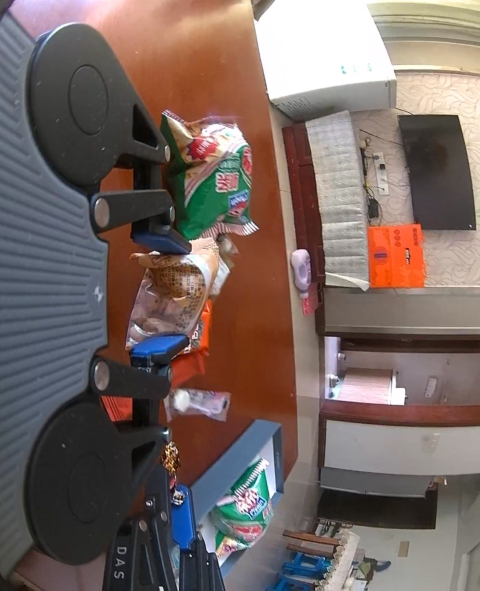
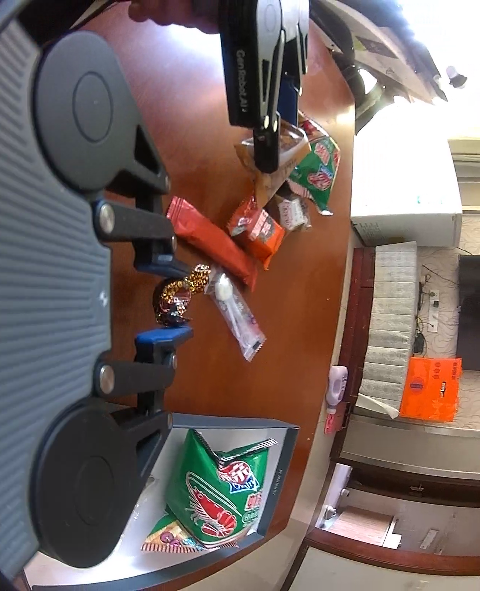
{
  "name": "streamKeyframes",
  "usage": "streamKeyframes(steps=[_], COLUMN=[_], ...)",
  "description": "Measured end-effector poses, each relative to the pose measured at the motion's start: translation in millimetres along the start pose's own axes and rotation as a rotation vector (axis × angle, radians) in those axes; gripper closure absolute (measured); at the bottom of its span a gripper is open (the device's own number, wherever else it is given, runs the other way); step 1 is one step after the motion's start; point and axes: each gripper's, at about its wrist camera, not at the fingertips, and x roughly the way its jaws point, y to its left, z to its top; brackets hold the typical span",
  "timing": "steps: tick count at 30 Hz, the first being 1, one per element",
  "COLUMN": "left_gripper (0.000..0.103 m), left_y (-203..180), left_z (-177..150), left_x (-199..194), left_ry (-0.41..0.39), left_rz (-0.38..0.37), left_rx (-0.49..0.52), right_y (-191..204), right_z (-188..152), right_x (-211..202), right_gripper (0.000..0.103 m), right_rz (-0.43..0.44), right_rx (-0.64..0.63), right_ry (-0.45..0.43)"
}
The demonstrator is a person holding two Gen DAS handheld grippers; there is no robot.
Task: Organize snacks
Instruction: 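Grasp the clear pastry bag with the left tool while the right tool grasps the gold chocolate, then carry the pastry bag and gold chocolate over the white box with both tools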
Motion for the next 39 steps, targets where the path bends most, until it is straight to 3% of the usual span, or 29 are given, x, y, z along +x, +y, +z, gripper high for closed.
streamKeyframes(steps=[21, 39], left_gripper=[0.051, 0.051], left_y=[-53, -107], left_z=[19, 30], left_x=[2, 10], left_ry=[-0.017, -0.030], left_rz=[-0.059, -0.141], left_rx=[0.029, 0.052], right_y=[-18, -57], right_z=[1, -11], right_x=[-34, -56], right_gripper=[0.071, 0.071], right_rz=[-0.025, -0.085], right_rx=[0.048, 0.106], right_ry=[-0.058, -0.085])
